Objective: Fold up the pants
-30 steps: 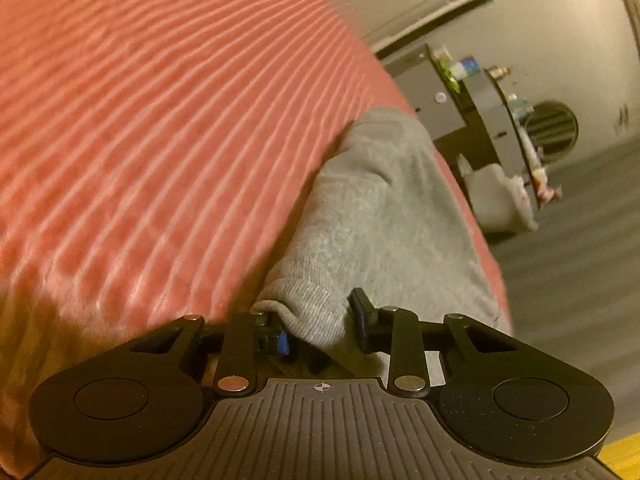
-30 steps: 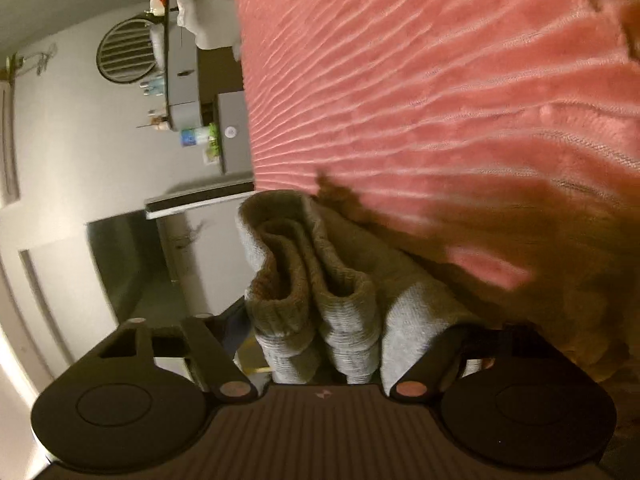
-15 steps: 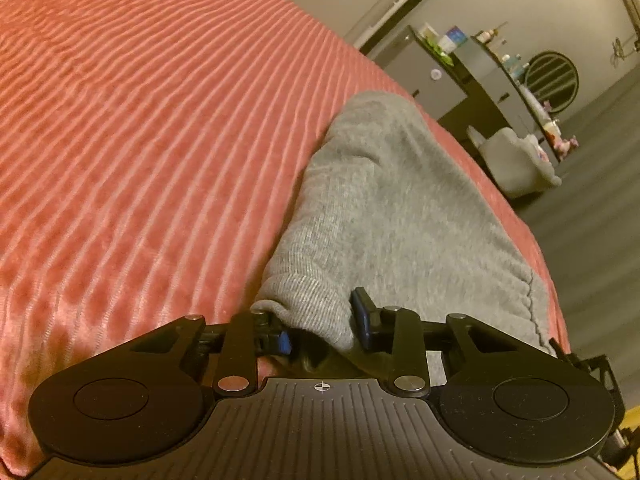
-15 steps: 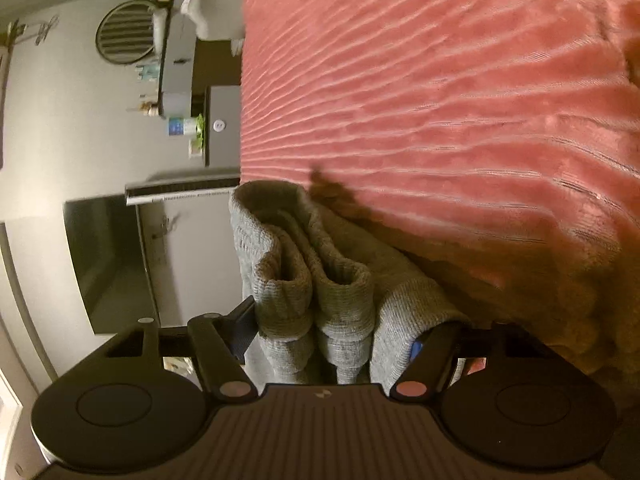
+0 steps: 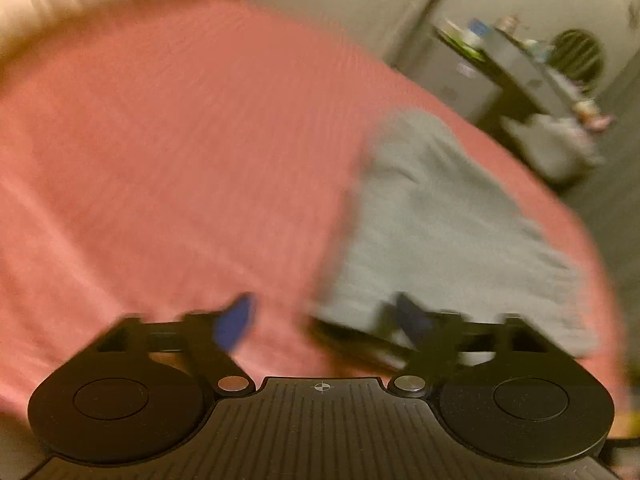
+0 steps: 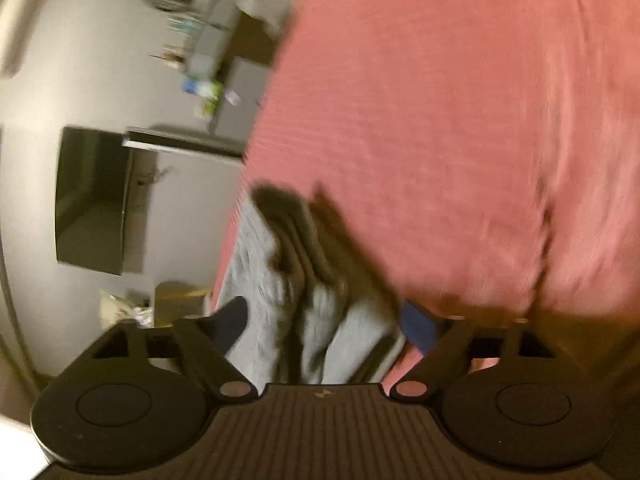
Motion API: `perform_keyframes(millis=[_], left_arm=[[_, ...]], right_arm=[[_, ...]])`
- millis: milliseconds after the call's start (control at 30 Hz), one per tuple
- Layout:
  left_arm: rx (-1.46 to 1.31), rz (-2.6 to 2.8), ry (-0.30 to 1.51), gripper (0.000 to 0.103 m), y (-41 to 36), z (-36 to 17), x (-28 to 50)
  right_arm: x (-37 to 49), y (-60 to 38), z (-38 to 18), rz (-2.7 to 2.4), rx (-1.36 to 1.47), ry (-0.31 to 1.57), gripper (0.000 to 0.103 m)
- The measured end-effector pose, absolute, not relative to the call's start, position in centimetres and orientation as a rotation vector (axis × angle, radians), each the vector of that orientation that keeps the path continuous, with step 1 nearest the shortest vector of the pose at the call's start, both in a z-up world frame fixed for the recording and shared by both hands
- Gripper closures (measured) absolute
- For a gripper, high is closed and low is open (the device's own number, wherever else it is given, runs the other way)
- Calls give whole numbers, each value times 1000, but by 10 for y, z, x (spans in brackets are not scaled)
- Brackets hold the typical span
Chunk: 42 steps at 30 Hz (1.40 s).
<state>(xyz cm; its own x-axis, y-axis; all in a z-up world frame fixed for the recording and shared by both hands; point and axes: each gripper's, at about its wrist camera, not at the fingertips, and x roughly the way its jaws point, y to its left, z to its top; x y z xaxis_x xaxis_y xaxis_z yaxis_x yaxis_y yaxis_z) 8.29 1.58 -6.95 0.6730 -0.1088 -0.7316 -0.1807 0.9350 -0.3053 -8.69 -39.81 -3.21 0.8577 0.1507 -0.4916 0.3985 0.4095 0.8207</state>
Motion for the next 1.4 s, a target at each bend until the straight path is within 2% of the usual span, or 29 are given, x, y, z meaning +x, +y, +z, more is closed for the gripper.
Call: perform_keyframes(millis=[67,133,300,600,700,867,933,967,1000,1067,1100,1133,1167,1200,1233,1267,1300,1333,1367,1400], left_arm=[[-274,51,744,6,14,-57,74],[-285,-22,721,6,15,-53,79],[-420,-261,874,6,22,-69,132],[-376,-468,1043,6,3,-99,207],[-351,-526,1112,5,-4,-116,232],[-419,-630,1124,2,-5,-122,251],[-418,-648,1100,3,-7,-127,255],[-410,-659,1089,3,-9,-129,256],[-412,-670,1075,2,-10,-132,256],[-424,-683,1057,0,-11,-132,258],[-433,-679,1050,0,-13,-133,258],[-446,-666,1041,0,-13,-133,258],[-452,-656,1037,0,-15,-133,258],[-450,-648,1031,5,-16,-131,256],[-434,-631,1020,11,-17,-128,254],[-399,-623,1009,31,-19,-127,252],[-377,-626,1002,49,-15,-125,250],[-400,-631,1006,53,-8,-126,249],[-455,-629,1018,62,1,-128,250],[-503,-620,1027,66,6,-129,251]], right_arm=[[-84,-400,-22,-110,1062,524,5],[-68,-401,-23,-42,1030,578,4],[-14,-398,-37,132,915,713,4],[43,-432,-81,297,1066,815,4],[63,-426,-87,380,1031,868,4],[85,-412,-86,465,936,922,4],[86,-406,-83,490,889,919,11],[89,-403,-81,492,853,932,25],[94,-401,-83,497,828,950,31],[100,-405,-87,520,878,968,31],[104,-408,-88,524,897,978,27],[107,-408,-89,532,915,984,23],[110,-405,-89,546,928,983,12],[109,-401,-86,548,918,985,5],[110,-396,-84,526,896,989,4],[108,-388,-79,489,858,987,5],[106,-382,-75,463,811,979,12],[102,-376,-69,438,748,976,22],[98,-372,-64,421,718,974,39],[95,-371,-61,416,730,962,40]])
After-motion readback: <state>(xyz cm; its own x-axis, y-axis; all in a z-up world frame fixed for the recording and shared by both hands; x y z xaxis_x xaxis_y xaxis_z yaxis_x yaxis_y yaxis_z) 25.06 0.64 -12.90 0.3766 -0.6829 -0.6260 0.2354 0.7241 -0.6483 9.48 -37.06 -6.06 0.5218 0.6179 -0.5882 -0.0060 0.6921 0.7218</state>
